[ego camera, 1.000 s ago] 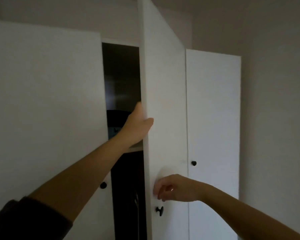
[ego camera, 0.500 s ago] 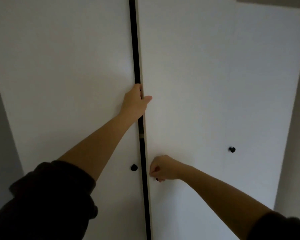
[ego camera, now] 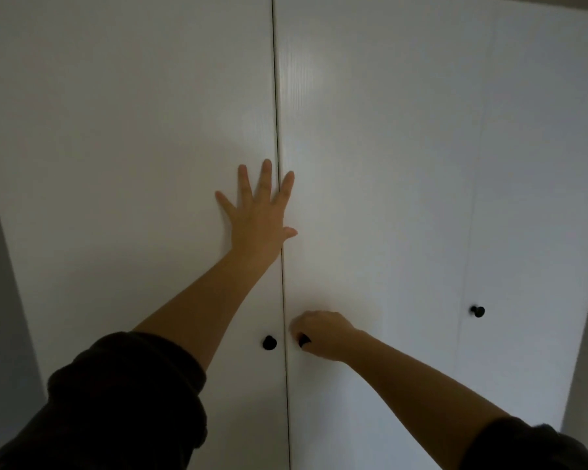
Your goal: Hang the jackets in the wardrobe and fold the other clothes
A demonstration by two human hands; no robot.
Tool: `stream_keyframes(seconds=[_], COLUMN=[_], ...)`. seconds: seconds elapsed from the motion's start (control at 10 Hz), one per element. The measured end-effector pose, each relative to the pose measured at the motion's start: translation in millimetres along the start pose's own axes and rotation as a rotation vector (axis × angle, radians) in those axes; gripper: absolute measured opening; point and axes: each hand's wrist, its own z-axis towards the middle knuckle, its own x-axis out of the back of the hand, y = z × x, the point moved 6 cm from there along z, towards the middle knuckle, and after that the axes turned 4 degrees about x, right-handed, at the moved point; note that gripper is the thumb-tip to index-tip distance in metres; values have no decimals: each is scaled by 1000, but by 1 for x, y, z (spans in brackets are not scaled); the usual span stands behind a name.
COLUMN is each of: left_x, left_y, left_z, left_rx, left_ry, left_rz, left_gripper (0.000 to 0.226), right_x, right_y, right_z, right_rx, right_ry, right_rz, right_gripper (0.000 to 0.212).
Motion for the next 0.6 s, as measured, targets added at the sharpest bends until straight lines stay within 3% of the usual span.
stream_keyframes(seconds=[0.2,0.4,0.5,0.6], left_x=[-11,-14,-13,-13], left_y=[0,3,0,1], left_z=[-1,-3,-2,-4], left_rx=[-29,-33,-36,-27], left_ry=[-10,-22,-58,-46], left_rz=[166,201,207,219], left_gripper=[123,129,128,126], right_x=[-1,-6,-1,31], right_y=[7,9,3,4], right_z=[11,13,9,-5], right_rx=[2,-42,-43,-101], right_ry=[-6,-18,-54,29], right_rz=[42,55,85,260], right_gripper=[7,8,15,28])
